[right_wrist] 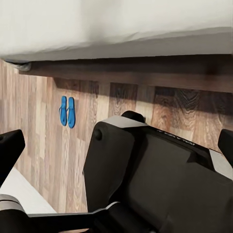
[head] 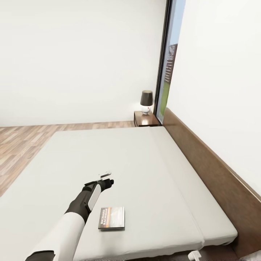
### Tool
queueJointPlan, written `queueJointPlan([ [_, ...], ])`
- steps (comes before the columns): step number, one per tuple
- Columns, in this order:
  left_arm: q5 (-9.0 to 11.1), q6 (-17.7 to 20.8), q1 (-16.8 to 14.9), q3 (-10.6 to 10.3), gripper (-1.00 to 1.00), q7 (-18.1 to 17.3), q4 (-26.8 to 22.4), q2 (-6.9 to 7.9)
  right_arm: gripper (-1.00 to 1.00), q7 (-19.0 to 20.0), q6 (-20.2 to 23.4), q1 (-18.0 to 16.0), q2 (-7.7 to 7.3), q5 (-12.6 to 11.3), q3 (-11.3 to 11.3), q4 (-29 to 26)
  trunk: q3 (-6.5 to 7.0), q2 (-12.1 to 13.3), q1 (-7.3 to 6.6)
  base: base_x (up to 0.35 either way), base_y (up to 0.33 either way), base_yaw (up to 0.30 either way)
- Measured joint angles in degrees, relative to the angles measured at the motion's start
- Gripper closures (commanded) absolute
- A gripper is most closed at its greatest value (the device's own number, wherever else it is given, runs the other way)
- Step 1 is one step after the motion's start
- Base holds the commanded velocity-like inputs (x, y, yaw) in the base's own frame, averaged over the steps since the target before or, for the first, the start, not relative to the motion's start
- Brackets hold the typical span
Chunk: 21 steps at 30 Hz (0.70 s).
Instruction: In the bedroom, move the book from the bed onto either nightstand, and place the two sandals side by side next to the bed.
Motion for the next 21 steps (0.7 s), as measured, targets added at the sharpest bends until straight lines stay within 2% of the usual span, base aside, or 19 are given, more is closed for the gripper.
queueJointPlan([
  [21,-0.07,0.0,0.05,0.0,-1.0,0.0,-0.02,0.08,-1.0,-0.07,0.0,0.0,0.0,-0.02,0.0,0.0,-1.91,0.0,0.0,0.0,0.0,0.0],
])
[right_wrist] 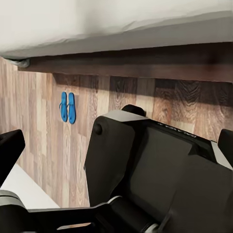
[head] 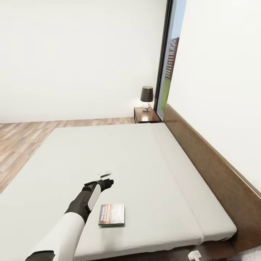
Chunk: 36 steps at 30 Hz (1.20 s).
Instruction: In the bedroom, move the book from the bed onto either nightstand, and place the two sandals side by side next to the bed.
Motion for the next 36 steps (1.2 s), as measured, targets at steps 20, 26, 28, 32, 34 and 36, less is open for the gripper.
queueJointPlan([
  [20,-0.11,-0.07,-0.06,0.02,-1.0,0.23,0.08,0.01,-1.0,0.09,0.0,0.0,0.0,-0.02,0.0,0.0,-1.82,0.0,0.0,0.0,0.0,0.0],
  [26,-0.46,-0.13,-0.05,0.01,-1.0,1.65,0.08,0.01,-1.0,0.09,0.0,0.0,0.0,-0.04,0.0,0.0,-2.37,0.0,0.0,0.0,0.0,0.0],
  [28,-0.46,-1.07,-0.07,-0.03,-1.0,5.08,0.08,-0.03,-1.0,0.09,0.0,0.0,0.0,-0.03,0.0,0.0,-2.55,-0.01,0.0,0.0,0.0,0.0],
  [32,-0.39,-3.05,-0.04,-0.15,-1.0,7.07,0.21,-0.07,-1.0,0.09,0.0,0.0,0.0,-0.02,0.0,0.0,-2.91,-0.01,0.0,0.0,0.0,0.0],
  [34,-0.4,-3.38,-0.06,-0.59,-1.0,7.3,0.23,-0.08,-1.0,0.09,0.0,0.0,0.0,-0.01,0.0,0.0,-3.1,-0.01,0.0,0.0,0.0,0.0],
  [36,-0.41,-3.65,-0.03,-2.29,-1.0,7.44,0.3,-0.04,-1.0,0.09,0.0,0.0,0.0,-0.01,0.0,0.0,-3.28,-0.01,0.0,0.0,0.0,0.0],
])
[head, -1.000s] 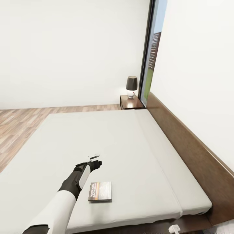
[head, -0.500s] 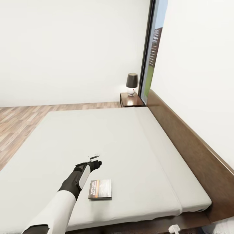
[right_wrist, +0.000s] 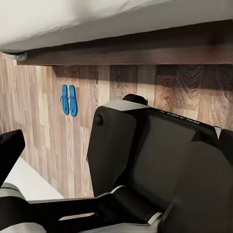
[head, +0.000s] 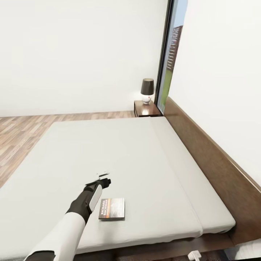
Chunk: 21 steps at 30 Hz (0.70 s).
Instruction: In the bedroom, move the book from the bed onto either nightstand, and place the two sandals side by side next to the bed.
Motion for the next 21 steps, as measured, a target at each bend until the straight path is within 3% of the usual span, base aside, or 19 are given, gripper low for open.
queueJointPlan([
  [3,0.03,-0.12,-0.02,-2.34,-1.0,0.06,0.03,0.03,-1.0,0.0,0.0,0.0,0.0,-0.03,0.0,0.0,-0.27,0.0,0.0,0.0,0.0,0.0],
  [6,0.06,-0.14,-0.02,-3.26,-1.0,0.06,0.04,0.04,-1.0,0.01,0.0,0.0,0.0,-0.04,0.0,0.0,-0.55,0.0,0.0,0.0,0.0,0.0],
  [21,0.07,-0.16,-0.03,-3.6,-1.0,0.04,-0.05,0.04,-1.0,0.0,0.0,0.0,0.0,-0.01,0.0,0.0,-1.91,0.0,0.0,0.0,0.0,0.0],
])
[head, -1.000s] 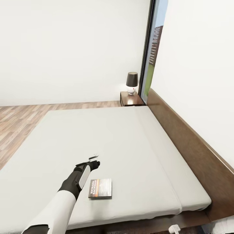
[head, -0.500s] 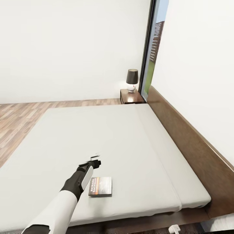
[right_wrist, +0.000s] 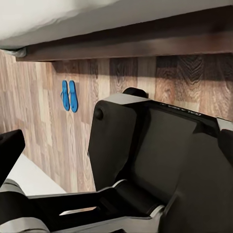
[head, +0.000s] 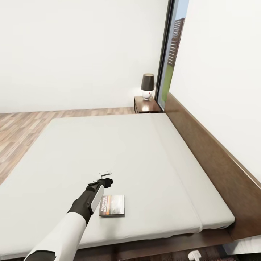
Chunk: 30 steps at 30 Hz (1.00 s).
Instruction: In the bedroom, move the book from the bed onto either nightstand, and place the two sandals side by side next to the bed.
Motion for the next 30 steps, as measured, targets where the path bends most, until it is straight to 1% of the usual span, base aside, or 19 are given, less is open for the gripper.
queueJointPlan([
  [30,0.08,0.0,0.03,0.0,-1.0,0.0,-0.02,0.0,-1.0,0.04,0.0,0.0,0.0,0.0,0.0,0.0,-2.73,0.0,0.0,0.0,0.0,0.0],
])
